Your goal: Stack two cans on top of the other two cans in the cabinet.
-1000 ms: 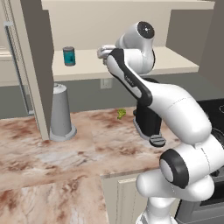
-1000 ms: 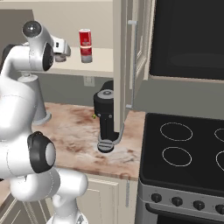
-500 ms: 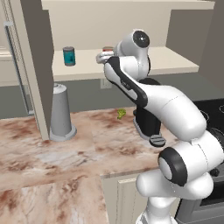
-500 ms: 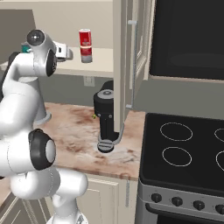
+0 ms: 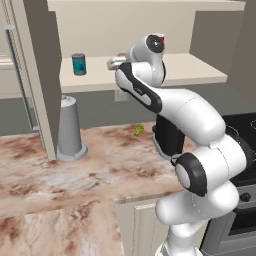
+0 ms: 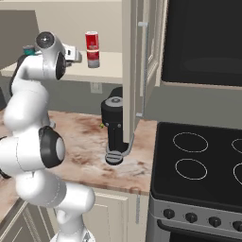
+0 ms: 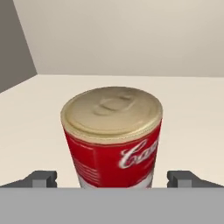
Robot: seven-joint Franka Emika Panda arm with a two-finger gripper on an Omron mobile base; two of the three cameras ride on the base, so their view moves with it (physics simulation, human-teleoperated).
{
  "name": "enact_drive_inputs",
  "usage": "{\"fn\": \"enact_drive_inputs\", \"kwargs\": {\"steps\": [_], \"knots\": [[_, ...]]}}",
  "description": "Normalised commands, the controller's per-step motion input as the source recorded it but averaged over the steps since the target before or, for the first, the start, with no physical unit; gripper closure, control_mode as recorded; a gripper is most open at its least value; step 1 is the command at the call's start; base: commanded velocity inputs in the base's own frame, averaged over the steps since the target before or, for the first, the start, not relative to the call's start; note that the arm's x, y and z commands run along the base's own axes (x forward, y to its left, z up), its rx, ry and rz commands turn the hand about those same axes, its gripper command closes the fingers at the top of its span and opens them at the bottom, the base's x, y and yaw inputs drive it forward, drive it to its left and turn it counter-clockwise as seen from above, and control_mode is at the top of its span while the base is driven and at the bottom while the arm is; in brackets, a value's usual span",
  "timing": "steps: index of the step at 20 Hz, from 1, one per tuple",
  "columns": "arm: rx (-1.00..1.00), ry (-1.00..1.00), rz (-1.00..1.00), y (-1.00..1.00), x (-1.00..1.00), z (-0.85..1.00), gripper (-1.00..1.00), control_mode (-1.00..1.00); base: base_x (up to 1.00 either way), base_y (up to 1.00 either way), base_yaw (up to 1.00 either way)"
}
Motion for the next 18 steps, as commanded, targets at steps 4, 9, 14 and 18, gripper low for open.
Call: {"fn": "enact_drive_inputs", "kwargs": {"steps": [4, 9, 14, 18], "knots": [[0.00, 0.00, 0.00, 0.11, 0.31, -0.01, -1.00, -1.00, 0.00, 0.00, 0.00], [0.00, 0.00, 0.00, 0.16, 0.26, -0.08, -1.00, -1.00, 0.00, 0.00, 0.00], [0.00, 0.00, 0.00, 0.12, 0.10, -0.09, 1.00, -1.00, 0.00, 0.00, 0.00], [0.00, 0.02, 0.00, 0.10, 0.00, -0.14, 1.00, -1.00, 0.00, 0.00, 0.00]]}}
